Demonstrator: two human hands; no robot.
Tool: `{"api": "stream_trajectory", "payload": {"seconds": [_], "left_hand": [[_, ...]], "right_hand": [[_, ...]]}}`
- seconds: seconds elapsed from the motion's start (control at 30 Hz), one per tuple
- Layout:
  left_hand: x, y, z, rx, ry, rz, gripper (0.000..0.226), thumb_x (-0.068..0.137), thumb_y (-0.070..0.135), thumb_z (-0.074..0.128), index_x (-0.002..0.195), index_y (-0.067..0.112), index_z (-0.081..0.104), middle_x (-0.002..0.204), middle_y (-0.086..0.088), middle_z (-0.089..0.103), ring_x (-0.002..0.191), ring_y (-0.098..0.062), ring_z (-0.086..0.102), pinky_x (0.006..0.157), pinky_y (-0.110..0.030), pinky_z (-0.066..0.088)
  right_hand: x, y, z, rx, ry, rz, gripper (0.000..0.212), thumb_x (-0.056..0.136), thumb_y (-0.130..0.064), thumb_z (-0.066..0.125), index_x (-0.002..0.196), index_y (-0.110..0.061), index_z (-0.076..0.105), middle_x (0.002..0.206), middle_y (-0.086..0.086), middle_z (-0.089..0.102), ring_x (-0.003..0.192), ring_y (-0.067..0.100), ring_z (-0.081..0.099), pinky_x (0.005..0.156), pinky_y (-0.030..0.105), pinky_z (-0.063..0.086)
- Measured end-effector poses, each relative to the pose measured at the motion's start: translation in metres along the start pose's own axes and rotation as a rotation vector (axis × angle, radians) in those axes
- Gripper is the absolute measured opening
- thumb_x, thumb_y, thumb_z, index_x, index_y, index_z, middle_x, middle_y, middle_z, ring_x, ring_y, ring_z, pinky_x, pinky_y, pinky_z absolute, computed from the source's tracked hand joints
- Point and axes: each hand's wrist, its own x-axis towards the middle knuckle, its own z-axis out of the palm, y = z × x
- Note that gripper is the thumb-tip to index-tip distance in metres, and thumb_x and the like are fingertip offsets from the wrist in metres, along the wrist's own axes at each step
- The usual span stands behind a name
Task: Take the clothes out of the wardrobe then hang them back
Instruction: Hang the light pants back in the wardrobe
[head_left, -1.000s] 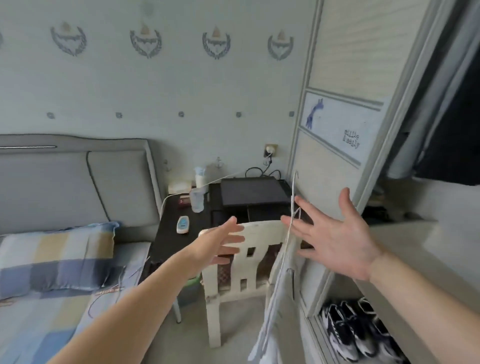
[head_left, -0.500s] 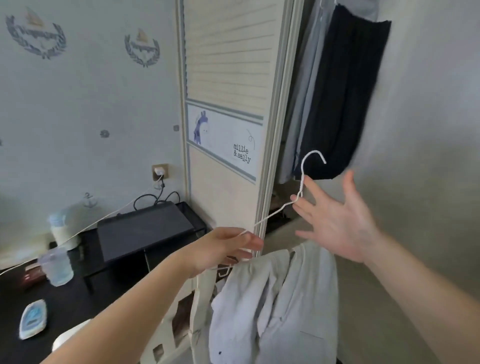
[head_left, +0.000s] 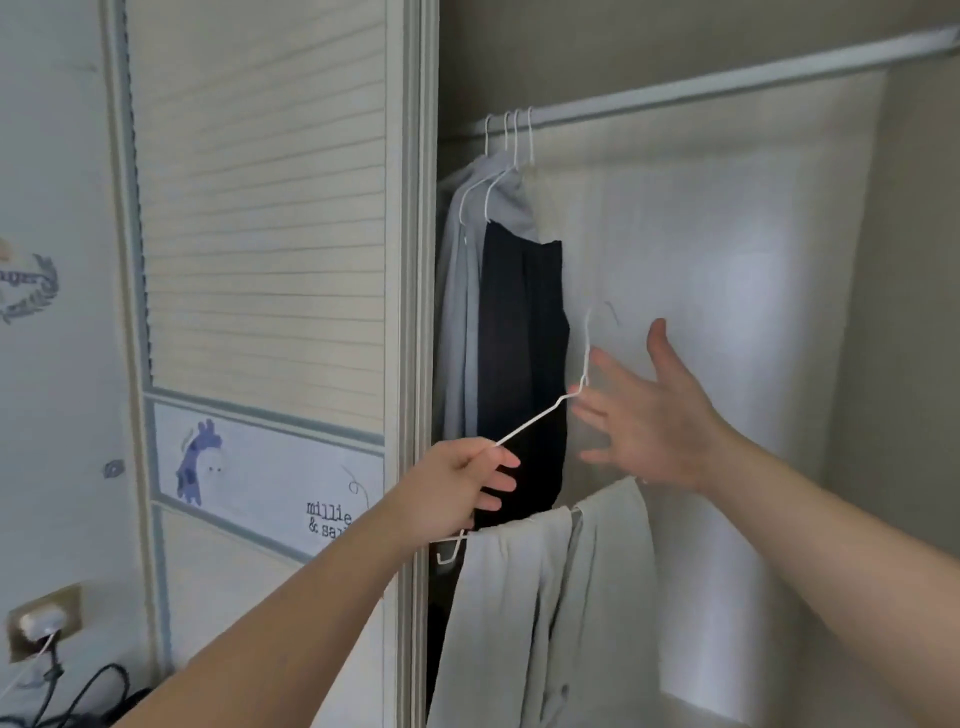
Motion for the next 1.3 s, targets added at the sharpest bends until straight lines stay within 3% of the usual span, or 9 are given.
{"api": "stream_trajectory", "payload": {"seconds": [0.13,0.33,0.5,0.67,0.83,0.97,1.17,1.3], "left_hand": [[0.059,0.038,-0.011,0.019,0.018,0.095,0.029,0.108,0.032,0.039,0.114,0.026,0.066,0.104,0.002,0.074,0.096,-0.018,0.071,0.085,-0.038,0.058],[0.143,0.102,-0.025,0.056,0.084,0.195,0.029,0.108,0.028,0.036,0.114,0.021,0.063,0.101,-0.005,0.075,0.096,-0.025,0.072,0.084,-0.04,0.057],[0.209,0.155,-0.04,0.112,0.164,0.238,0.03,0.109,0.029,0.034,0.115,0.017,0.061,0.104,-0.009,0.074,0.096,-0.027,0.072,0.087,-0.042,0.055],[0.273,0.206,-0.049,0.144,0.246,0.299,0.027,0.108,0.026,0.032,0.101,0.018,0.057,0.089,-0.005,0.071,0.075,-0.021,0.067,0.071,-0.033,0.051],[0.318,0.241,-0.057,0.2,0.291,0.359,0.024,0.108,0.018,0.031,0.105,0.014,0.055,0.084,-0.004,0.069,0.068,-0.017,0.065,0.062,-0.029,0.046],[0.341,0.256,-0.058,0.252,0.329,0.378,0.023,0.107,0.013,0.031,0.106,0.015,0.054,0.092,-0.007,0.07,0.076,-0.021,0.066,0.068,-0.03,0.047],[0.367,0.248,-0.054,0.286,0.327,0.332,0.022,0.107,0.013,0.031,0.111,0.013,0.053,0.088,-0.006,0.068,0.072,-0.021,0.065,0.062,-0.028,0.045],[0.375,0.238,-0.052,0.322,0.314,0.293,0.022,0.107,0.015,0.031,0.109,0.013,0.052,0.096,-0.009,0.069,0.081,-0.025,0.067,0.064,-0.029,0.048]], "right_hand": [[0.037,-0.045,-0.013,0.007,0.072,-0.082,0.088,0.078,-0.088,0.027,0.153,-0.041,0.02,0.161,0.008,0.024,0.15,0.022,0.018,0.117,0.063,0.011],[0.102,-0.116,-0.043,-0.025,0.102,-0.232,0.093,0.077,-0.089,0.033,0.154,-0.038,0.023,0.16,0.009,0.027,0.149,0.023,0.02,0.111,0.064,0.02],[0.158,-0.178,-0.069,-0.092,0.098,-0.345,0.099,0.073,-0.091,0.034,0.155,-0.036,0.02,0.16,0.012,0.024,0.151,0.023,0.015,0.116,0.066,0.011],[0.206,-0.238,-0.088,-0.131,0.098,-0.445,0.103,0.071,-0.093,0.034,0.155,-0.035,0.02,0.161,0.015,0.021,0.151,0.024,0.012,0.115,0.066,0.009],[0.242,-0.282,-0.106,-0.169,0.091,-0.499,0.102,0.072,-0.093,0.03,0.155,-0.035,0.022,0.162,0.014,0.018,0.151,0.024,0.012,0.115,0.066,0.01],[0.264,-0.301,-0.117,-0.164,0.087,-0.522,0.102,0.072,-0.093,0.032,0.155,-0.034,0.023,0.162,0.015,0.018,0.151,0.024,0.014,0.114,0.067,0.012],[0.292,-0.298,-0.138,-0.162,0.082,-0.485,0.101,0.073,-0.092,0.032,0.155,-0.035,0.024,0.161,0.016,0.018,0.151,0.024,0.014,0.114,0.066,0.014],[0.308,-0.285,-0.151,-0.134,0.058,-0.451,0.102,0.071,-0.092,0.036,0.155,-0.033,0.025,0.159,0.018,0.025,0.15,0.025,0.016,0.114,0.066,0.016]]}}
